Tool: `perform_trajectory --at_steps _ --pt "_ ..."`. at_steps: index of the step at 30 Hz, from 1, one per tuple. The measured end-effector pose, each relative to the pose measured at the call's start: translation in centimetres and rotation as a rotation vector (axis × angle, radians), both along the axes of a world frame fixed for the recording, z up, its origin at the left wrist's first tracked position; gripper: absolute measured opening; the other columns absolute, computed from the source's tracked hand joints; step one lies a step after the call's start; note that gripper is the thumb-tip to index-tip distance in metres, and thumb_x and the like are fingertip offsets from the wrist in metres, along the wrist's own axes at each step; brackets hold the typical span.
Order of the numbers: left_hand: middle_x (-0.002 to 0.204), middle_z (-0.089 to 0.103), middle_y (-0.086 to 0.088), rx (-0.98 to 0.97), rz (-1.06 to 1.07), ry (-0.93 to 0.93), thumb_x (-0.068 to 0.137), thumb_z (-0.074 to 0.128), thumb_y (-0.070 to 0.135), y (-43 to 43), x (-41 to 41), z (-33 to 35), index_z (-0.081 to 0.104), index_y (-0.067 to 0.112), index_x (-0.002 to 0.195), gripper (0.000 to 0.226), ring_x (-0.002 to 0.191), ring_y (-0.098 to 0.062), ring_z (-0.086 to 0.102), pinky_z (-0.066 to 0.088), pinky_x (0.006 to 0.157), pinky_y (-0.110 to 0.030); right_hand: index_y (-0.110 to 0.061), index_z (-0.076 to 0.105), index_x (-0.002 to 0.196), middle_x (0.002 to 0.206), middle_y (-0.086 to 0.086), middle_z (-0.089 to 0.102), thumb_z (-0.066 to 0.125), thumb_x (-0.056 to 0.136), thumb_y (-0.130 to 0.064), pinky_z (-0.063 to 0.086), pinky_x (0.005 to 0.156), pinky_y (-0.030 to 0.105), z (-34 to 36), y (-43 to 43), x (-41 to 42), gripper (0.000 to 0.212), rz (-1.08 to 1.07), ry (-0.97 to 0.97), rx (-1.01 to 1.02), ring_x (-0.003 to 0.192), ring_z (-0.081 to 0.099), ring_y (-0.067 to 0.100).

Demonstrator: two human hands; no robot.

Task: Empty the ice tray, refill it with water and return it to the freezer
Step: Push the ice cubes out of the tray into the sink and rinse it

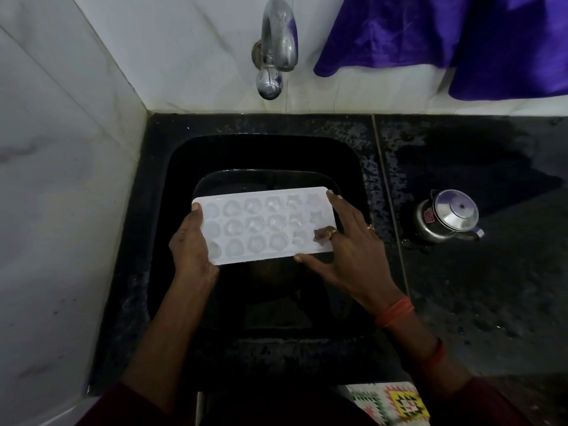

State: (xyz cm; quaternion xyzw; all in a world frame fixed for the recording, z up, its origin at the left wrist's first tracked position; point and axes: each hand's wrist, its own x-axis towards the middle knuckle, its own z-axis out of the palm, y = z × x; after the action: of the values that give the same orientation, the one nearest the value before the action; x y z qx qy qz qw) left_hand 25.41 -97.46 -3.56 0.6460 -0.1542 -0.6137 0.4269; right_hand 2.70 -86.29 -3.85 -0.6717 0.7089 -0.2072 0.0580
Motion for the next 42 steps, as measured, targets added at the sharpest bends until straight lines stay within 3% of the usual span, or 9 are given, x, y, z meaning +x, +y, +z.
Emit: perform_trajectory --at_steps 6,8,13,20,25,34,42 --pt "0.110 0.078 -0.008 0.014 -0.009 -0.003 0.096 0.067 0.044 0.2 -0.1 -0.1 0.072 0.012 0.118 0.039 0.098 -0.030 0.076 0.062 0.083 -0.053 -0.015 0.077 0.090 0.160 0.013 0.035 0.059 0.078 -0.071 0.046 0.108 0.053 -0.3 0.0 0.1 0.060 0.001 0.043 0.043 0.142 0.043 0.031" --pt "0.110 0.078 -0.007 0.017 -0.006 0.002 0.097 0.066 0.044 0.3 -0.1 0.0 0.072 0.012 0.119 0.039 0.097 -0.029 0.076 0.063 0.081 -0.050 -0.014 0.077 0.091 0.156 0.014 0.042 0.061 0.075 -0.071 0.038 0.115 0.047 -0.2 0.0 -0.1 0.061 -0.014 0.005 0.003 0.138 0.048 0.030" --pt "0.110 0.078 -0.007 0.007 -0.008 0.011 0.097 0.065 0.043 0.3 -0.3 0.3 0.072 0.012 0.119 0.039 0.097 -0.028 0.077 0.064 0.079 -0.048 -0.013 0.077 0.092 0.151 0.012 0.049 0.071 0.069 -0.066 0.033 0.116 0.044 -0.1 0.0 -0.2 0.058 -0.057 -0.046 -0.028 0.135 0.051 0.032" --pt "0.110 0.078 -0.007 0.010 -0.015 0.008 0.097 0.066 0.044 0.3 -0.3 0.3 0.072 0.012 0.119 0.040 0.097 -0.029 0.076 0.064 0.075 -0.047 -0.017 0.078 0.091 0.153 0.014 0.045 0.055 0.076 -0.075 0.027 0.121 0.050 -0.5 0.0 -0.4 0.064 -0.028 0.050 0.031 0.140 0.046 0.029" --pt "0.109 0.078 -0.007 0.025 -0.004 0.035 0.097 0.065 0.044 0.4 -0.5 0.4 0.072 0.013 0.119 0.039 0.095 -0.030 0.077 0.063 0.070 -0.045 -0.017 0.079 0.096 0.148 0.015 0.051 0.052 0.080 -0.073 0.028 0.120 0.050 -0.6 0.0 -0.4 0.065 -0.035 0.071 0.001 0.135 0.051 0.031" --pt "0.100 0.079 -0.005 0.024 -0.002 0.037 0.099 0.063 0.041 0.6 -0.8 1.2 0.073 0.013 0.113 0.033 0.080 -0.023 0.079 0.060 0.052 -0.035 -0.014 0.079 0.090 0.138 0.014 0.060 0.059 0.077 -0.070 0.026 0.121 0.049 -0.3 -0.1 -0.5 0.061 -0.037 0.047 -0.120 0.127 0.056 0.029" --pt "0.105 0.079 -0.005 0.018 -0.011 0.033 0.098 0.064 0.043 0.5 -0.6 1.1 0.072 0.013 0.118 0.036 0.090 -0.026 0.078 0.063 0.060 -0.038 -0.010 0.076 0.087 0.137 0.014 0.059 0.066 0.076 -0.065 0.037 0.114 0.057 -0.2 0.2 -0.4 0.056 -0.037 -0.020 -0.223 0.131 0.045 0.022"
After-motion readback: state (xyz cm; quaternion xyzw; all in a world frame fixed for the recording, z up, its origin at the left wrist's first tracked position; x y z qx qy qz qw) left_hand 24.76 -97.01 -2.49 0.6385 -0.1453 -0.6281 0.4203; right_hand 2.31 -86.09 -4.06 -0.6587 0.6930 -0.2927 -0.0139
